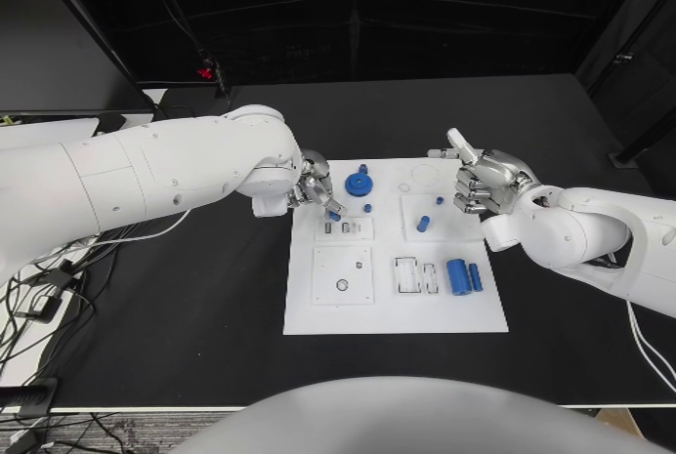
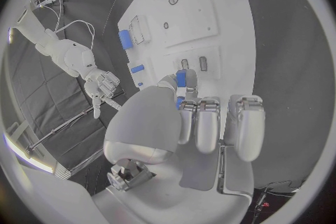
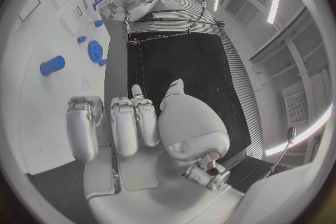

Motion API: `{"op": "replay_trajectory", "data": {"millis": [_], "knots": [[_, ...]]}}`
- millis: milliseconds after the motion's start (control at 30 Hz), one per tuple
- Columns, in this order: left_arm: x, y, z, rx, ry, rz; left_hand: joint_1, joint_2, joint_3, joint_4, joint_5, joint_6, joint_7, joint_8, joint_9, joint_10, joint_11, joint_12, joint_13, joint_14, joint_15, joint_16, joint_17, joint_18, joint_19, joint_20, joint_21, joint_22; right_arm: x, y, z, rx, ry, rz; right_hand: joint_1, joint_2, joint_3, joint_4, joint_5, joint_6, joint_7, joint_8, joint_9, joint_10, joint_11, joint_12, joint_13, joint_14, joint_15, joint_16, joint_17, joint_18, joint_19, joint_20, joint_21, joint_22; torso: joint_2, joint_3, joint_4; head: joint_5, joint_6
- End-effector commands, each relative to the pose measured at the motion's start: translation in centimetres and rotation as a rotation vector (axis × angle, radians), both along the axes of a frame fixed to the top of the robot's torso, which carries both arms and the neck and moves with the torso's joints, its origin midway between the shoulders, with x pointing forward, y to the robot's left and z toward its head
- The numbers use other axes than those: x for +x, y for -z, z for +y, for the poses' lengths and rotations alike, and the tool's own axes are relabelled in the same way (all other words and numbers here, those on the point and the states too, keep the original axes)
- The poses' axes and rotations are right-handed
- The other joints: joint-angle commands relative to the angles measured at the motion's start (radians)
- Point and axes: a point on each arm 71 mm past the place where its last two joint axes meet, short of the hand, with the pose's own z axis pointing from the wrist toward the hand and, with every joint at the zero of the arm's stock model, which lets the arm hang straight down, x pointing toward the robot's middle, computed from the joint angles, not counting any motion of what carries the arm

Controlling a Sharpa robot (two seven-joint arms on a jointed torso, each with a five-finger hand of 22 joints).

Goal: Assemble the parts on the task board

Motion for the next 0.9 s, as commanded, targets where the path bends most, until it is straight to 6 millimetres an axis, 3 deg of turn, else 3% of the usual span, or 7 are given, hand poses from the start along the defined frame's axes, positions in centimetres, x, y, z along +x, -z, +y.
{"op": "replay_trajectory", "data": {"millis": [33, 900], "knots": [[0.0, 0.0, 0.2, 0.051, -0.037, 0.002, 0.106, 0.1, 0.022, -0.017, 0.0, 0.036, -0.026, -0.003, 0.002, 0.107, -0.002, -0.004, 0.261, 0.105, -0.003, 0.001, 0.263, -0.006, 0.102, -0.002, 0.003, 0.263, 0.0, -0.1, 0.1, 0.002, 0.0, -0.005, 0.002, 0.007, -0.003, -0.001, -0.001, -0.006, 0.0, 0.005, 0.0, 0.106, 0.004, 0.002, 0.263, 0.109, 0.005, 0.002, 0.263, 0.006, 0.065, 0.005, -0.006, 0.246, 0.001, -0.0017, -0.0004, 0.003, 0.0], [-0.1, 0.4, -1.2, 0.102, -0.033, 0.024, 0.11, 0.092, 0.047, -0.02, -0.002, 0.041, -0.027, -0.013, 0.01, 0.107, -0.004, -0.004, 0.261, 0.105, -0.004, 0.001, 0.263, -0.006, 0.102, 0.0, 0.003, 0.263, 0.1, -0.1, 0.2, 0.004, -0.004, -0.006, 0.001, 0.008, -0.003, 0.001, -0.001, -0.007, 0.0, 0.008, 0.0, 0.106, 0.003, 0.002, 0.263, 0.109, 0.005, 0.002, 0.263, 0.007, 0.063, 0.006, -0.008, 0.245, 0.001, -0.0012, -0.0005, 0.004, 0.0]]}}
